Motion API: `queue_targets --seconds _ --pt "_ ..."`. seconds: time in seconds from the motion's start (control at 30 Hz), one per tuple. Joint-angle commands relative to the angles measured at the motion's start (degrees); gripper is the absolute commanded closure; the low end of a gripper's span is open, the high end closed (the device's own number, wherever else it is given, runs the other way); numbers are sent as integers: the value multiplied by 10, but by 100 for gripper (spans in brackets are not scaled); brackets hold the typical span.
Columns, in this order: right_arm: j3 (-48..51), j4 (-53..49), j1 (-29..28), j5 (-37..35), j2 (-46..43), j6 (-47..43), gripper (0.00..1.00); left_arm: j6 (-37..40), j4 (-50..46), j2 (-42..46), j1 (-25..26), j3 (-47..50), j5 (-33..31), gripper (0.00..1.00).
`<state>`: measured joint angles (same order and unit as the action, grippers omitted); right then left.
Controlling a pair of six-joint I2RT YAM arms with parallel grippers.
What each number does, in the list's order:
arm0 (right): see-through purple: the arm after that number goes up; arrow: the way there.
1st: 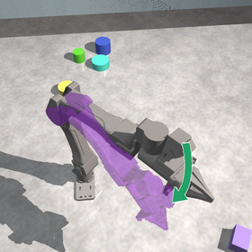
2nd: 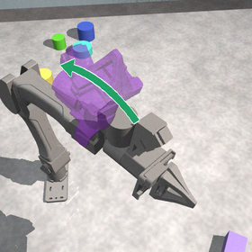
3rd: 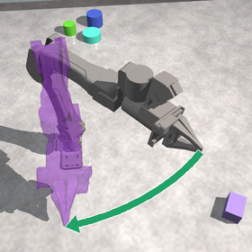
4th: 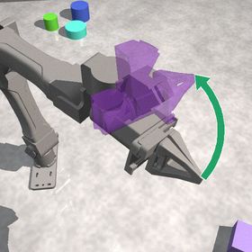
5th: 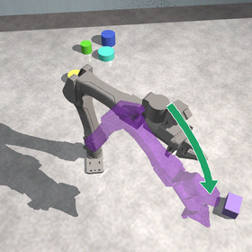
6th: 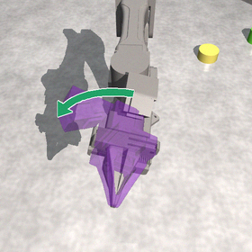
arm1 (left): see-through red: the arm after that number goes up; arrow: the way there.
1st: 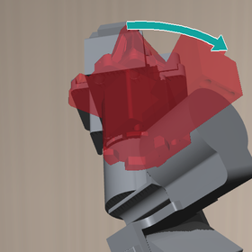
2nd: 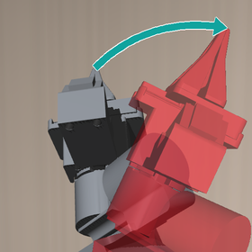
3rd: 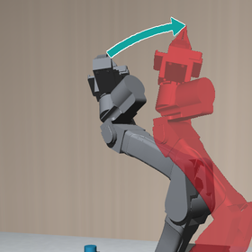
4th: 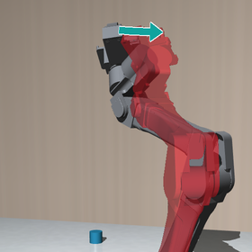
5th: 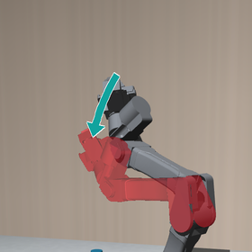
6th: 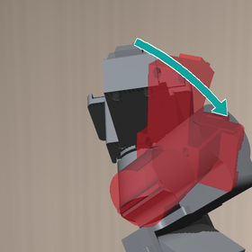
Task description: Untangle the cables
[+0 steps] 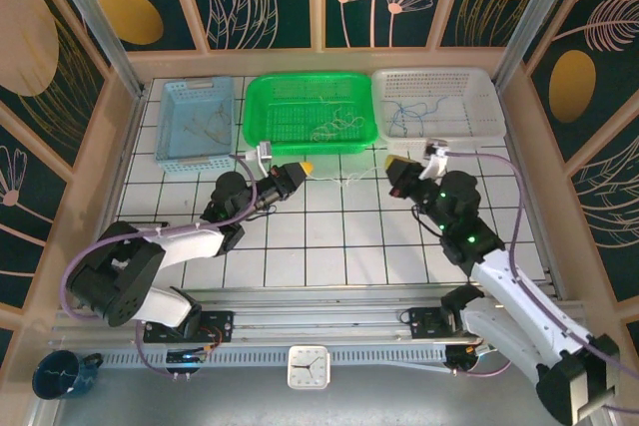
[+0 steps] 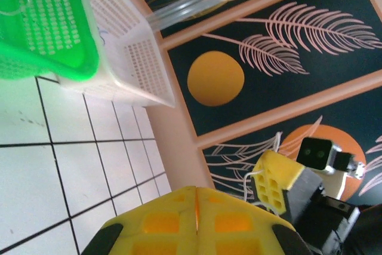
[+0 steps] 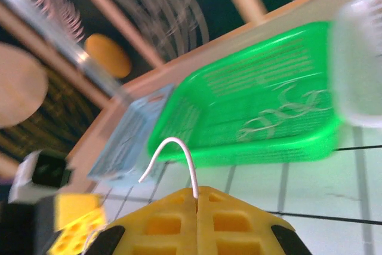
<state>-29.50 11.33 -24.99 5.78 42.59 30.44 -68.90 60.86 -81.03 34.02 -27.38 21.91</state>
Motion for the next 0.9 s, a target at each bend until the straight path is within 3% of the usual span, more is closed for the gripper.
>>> queue_targets --seconds 0.0,0.23,0.6,0.87 --pt "23 -33 60 -34 -32 47 100 31 -31 30 -9 18 -49 100" --pt "46 -57 143 -41 -56 81 100 51 -70 82 -18 32 -79 100" --pt "58 -113 182 -112 -85 109 100 78 -135 160 -38 34 -128 100" --pt "64 -110 189 -85 -88 118 100 96 -163 176 -47 14 -145 100"
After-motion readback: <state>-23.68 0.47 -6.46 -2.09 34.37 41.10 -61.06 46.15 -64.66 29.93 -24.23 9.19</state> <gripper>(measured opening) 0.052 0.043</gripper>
